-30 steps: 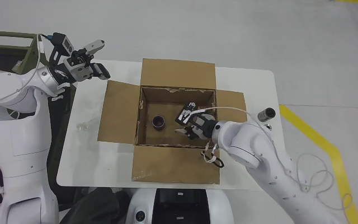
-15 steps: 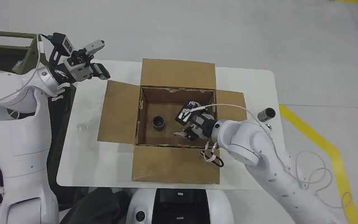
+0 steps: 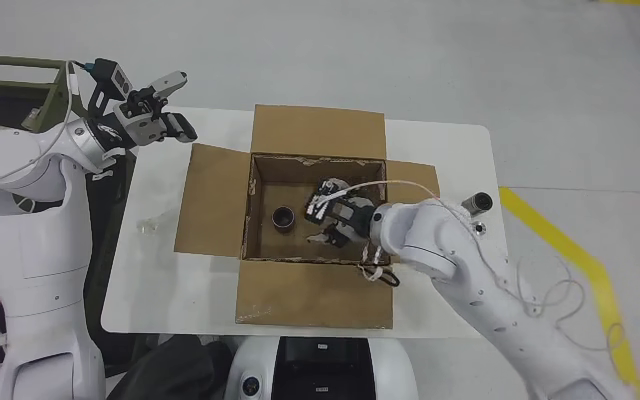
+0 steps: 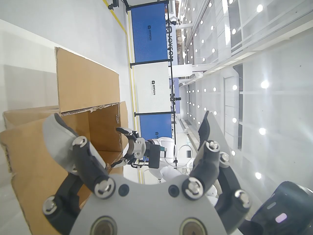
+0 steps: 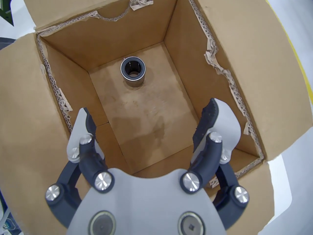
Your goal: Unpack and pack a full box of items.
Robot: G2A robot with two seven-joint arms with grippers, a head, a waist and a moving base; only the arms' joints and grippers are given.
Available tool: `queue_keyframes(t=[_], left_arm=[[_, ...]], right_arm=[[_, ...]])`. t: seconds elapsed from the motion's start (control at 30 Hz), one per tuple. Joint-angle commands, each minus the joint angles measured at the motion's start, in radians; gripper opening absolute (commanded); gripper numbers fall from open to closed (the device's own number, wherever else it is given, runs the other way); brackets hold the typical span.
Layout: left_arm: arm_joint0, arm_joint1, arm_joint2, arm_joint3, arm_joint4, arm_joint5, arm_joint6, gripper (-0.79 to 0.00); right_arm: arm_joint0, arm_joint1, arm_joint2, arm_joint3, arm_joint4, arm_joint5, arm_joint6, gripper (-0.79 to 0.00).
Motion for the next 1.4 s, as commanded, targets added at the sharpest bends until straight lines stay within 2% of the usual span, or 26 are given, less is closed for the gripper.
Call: queue_keyframes(t=[0.0,0.2,0.63,1.37], left_arm=[[0.0,0.0,0.0,0.0,0.0,0.0,0.0,0.0],[0.0,0.0,0.0,0.0,0.0,0.0,0.0,0.0],[0.0,0.0,0.0,0.0,0.0,0.0,0.0,0.0],[0.0,0.0,0.0,0.0,0.0,0.0,0.0,0.0]], right_arm=[[0.048,-0.015,-0.037,0.056,0.006,-0.002,-0.011,0.0],[0.155,-0.062,-0.136,0.211,0.044,-0.021,-0.053,0.0],[0.28,-0.147,-0.275,0.443,0.043,-0.079,-0.14,0.0],[0.394,-0.3,-0.412,0.751,0.065,-0.122,-0.217,-0.028]])
